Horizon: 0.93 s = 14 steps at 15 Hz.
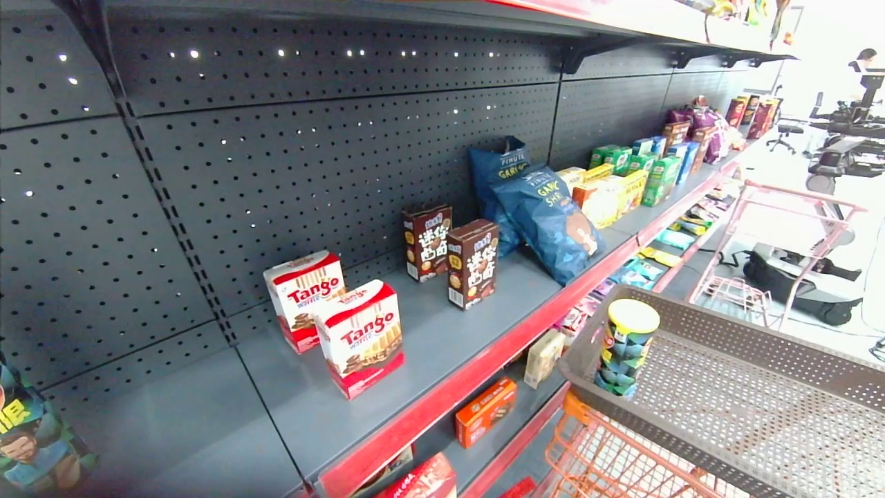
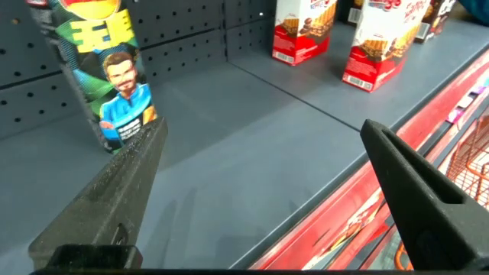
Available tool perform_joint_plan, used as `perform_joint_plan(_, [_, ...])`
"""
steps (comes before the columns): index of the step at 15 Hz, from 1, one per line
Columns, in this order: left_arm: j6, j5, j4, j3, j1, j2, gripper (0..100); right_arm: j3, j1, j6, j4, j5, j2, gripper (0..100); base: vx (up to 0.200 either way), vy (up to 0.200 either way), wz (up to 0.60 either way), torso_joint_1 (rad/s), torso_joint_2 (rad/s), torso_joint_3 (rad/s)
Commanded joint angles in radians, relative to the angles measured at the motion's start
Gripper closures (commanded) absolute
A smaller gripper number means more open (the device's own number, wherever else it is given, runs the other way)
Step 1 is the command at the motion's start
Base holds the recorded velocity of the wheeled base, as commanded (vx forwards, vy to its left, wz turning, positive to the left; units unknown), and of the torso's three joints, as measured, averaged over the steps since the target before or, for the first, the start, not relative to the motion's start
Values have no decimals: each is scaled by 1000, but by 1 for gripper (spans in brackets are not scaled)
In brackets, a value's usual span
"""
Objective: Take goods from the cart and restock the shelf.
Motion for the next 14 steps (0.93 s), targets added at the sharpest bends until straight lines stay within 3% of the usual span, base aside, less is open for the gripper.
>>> perform_joint_plan(1, [1,-2,0,0,0,0,0,-299,28,8,72,25,233,0,0,0,0,0,0,0])
perform_joint_plan(3, [2,-4,0,0,-2,0,0,-462,34,22,166,31,429,0,0,0,0,0,0,0])
perform_joint_plan(5, [2,-2,0,0,0,0,0,-472,59,63,206,46,561,0,0,0,0,0,0,0])
perform_joint_plan(7, [1,-2,0,0,0,0,0,-436,77,0,152,43,727,0,0,0,0,0,0,0])
perform_joint_plan(11, [-1,-1,0,0,-2,0,0,-301,126,-66,-251,48,1055,0,0,0,0,0,0,0])
perform_joint_plan(14, [-1,-1,0,0,-2,0,0,-307,148,-63,-394,60,1234,0,0,0,0,0,0,0])
